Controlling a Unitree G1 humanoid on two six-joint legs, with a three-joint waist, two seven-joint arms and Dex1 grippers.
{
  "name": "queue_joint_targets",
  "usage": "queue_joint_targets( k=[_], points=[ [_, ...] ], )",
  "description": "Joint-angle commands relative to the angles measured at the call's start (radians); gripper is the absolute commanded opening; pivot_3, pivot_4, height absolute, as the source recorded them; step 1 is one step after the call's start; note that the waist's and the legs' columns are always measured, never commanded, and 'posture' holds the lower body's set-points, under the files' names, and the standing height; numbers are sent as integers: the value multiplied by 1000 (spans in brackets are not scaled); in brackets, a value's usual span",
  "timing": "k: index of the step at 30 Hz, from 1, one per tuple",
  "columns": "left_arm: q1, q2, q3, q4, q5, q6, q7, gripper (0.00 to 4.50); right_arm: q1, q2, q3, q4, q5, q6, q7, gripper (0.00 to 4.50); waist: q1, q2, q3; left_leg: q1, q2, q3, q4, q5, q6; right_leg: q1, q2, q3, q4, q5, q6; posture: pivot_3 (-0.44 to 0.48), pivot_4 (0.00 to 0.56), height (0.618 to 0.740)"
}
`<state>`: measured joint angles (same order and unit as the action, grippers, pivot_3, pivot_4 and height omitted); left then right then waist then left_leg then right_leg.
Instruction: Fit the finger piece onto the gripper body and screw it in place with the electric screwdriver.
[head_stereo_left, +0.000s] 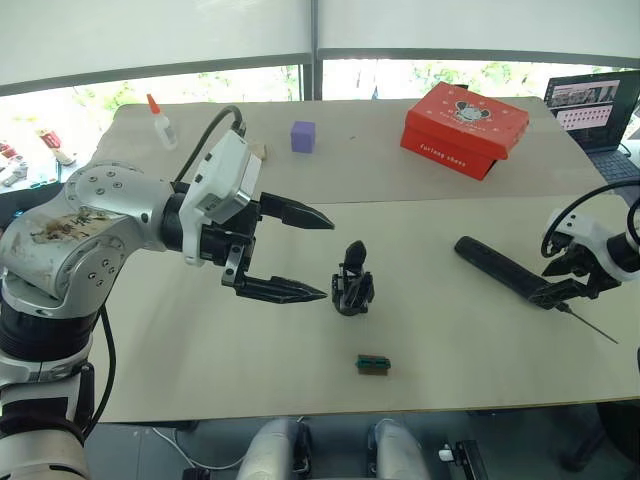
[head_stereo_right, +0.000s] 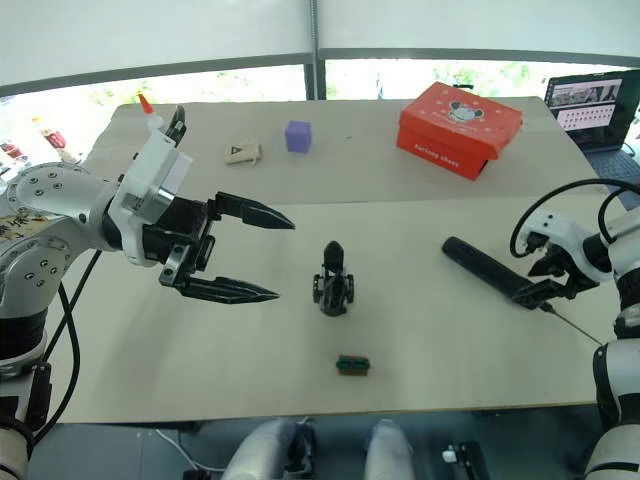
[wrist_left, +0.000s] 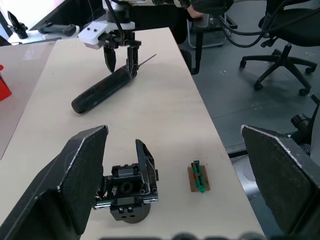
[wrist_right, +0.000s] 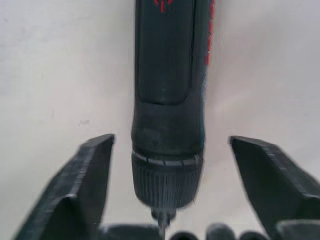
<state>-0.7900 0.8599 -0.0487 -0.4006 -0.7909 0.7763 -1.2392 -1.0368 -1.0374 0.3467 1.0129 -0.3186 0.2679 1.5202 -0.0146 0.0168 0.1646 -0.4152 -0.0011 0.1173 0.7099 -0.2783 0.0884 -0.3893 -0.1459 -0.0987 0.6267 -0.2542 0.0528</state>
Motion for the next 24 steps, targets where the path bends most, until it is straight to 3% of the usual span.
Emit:
queue_joint_targets(
  k=[1, 5, 12, 15, 20, 24],
  points=[
    [-21, 0, 10, -16, 1, -15, -6, 4500, -82, 19, 33, 59, -68, 92, -13, 4483, -2, 0, 0, 0, 0, 0, 0, 0, 0, 0, 0, 0, 0, 0, 0, 0, 150, 740],
    [-16, -1, 11, -22, 1, -15, -1, 4500, -128, 67, 66, 120, -105, 157, 7, 4483, -1, 0, 0, 0, 0, 0, 0, 0, 0, 0, 0, 0, 0, 0, 0, 0, 150, 740],
    [-18, -11, 14, -46, -5, -8, 29, 4500, -80, 135, 81, 182, -122, 108, -77, 4483, 1, 0, 0, 0, 0, -1, 0, 0, 0, 1, 0, -1, 2, 0, 0, 0, 150, 740],
    [-17, -12, 16, -53, -9, 1, 40, 4500, -65, 141, 78, 197, -119, 62, -103, 3713, 0, -3, 0, 0, 0, -1, 1, 0, 0, 1, 0, -1, 1, 0, 0, 0, 150, 740],
    [-18, 1, 20, -53, -14, 13, 36, 4500, -42, 115, 59, 197, -103, -52, -87, 1970, 0, -4, 0, 0, 0, -2, 1, 0, 0, 1, 0, -1, 1, 0, 0, 0, 150, 740],
    [6, 13, 2, -43, 4, 3, 10, 4500, 6, 93, -95, 163, 55, -232, -54, 1940, -1, -6, 0, 0, 0, -2, 1, 0, 0, 2, 0, -2, 1, 0, 0, 0, 150, 740]
  ],
)
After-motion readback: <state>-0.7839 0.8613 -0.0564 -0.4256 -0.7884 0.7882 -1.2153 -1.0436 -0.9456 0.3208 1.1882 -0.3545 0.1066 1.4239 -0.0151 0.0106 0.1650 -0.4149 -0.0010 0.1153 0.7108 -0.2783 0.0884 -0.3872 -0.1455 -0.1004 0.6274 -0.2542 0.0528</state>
